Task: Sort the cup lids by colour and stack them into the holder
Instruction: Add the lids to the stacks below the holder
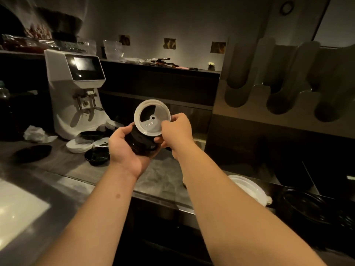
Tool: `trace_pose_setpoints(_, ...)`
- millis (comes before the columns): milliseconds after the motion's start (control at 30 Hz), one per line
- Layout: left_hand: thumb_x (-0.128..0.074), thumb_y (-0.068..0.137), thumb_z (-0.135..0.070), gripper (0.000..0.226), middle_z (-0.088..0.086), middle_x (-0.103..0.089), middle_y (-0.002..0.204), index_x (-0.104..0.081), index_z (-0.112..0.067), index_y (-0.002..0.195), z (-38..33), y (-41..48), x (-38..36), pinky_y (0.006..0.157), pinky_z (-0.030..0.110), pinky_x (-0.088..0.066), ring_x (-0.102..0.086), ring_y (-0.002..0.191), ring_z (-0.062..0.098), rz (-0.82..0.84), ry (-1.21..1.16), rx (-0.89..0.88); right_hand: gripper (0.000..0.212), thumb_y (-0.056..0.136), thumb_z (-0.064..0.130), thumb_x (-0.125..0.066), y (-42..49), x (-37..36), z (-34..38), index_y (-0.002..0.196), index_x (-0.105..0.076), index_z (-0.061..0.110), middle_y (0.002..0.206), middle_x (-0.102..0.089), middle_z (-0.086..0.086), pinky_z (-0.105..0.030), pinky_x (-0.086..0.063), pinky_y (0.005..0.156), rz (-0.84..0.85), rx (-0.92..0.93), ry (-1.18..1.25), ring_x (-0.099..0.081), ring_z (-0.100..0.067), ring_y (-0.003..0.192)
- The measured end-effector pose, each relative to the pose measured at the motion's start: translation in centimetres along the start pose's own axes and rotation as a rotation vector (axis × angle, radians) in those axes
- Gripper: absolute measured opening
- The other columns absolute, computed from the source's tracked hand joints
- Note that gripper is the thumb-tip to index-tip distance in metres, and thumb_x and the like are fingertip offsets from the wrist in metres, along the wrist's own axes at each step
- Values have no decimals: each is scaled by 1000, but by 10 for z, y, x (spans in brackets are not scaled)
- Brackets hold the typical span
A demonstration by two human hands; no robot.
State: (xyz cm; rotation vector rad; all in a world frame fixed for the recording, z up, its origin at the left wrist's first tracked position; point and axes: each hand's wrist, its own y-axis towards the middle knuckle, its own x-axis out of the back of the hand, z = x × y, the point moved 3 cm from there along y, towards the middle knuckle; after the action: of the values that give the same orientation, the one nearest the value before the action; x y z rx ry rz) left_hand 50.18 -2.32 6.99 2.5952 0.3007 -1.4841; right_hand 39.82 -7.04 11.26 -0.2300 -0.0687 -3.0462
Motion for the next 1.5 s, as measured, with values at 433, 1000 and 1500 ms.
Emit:
trace_pose_setpoints(433,-87,65,-53,83,22,-59,139,-64,-13,134,58,-79,-3,98,61,-50,-58,126,41,377,164,276,14,97,28,-66,-89,99,-26,92,-77,20,84,-72,-3,-29,-53,65,-30,133,-257,-62,-13,69)
trace_pose_setpoints(1000,-99,42,-36,85,20,-68,125,-71,-21,121,125,-73,-60,87,57,-56,-66,111,45,338,-58,230,4,94,24,-69,-62,200,-8,96,-66,25,94,-65,9,-28,-62,72,-339,274,-395,-62,-9,85)
trace_pose_setpoints(1500,-97,43,-45,80,20,-69,122,-75,-23,116,150,-119,9,76,51,-59,-69,107,40,259,-65,213,14,95,18,-68,-51,194,-54,88,-76,28,82,-69,12,-14,-51,67,265,239,-656,-65,0,76)
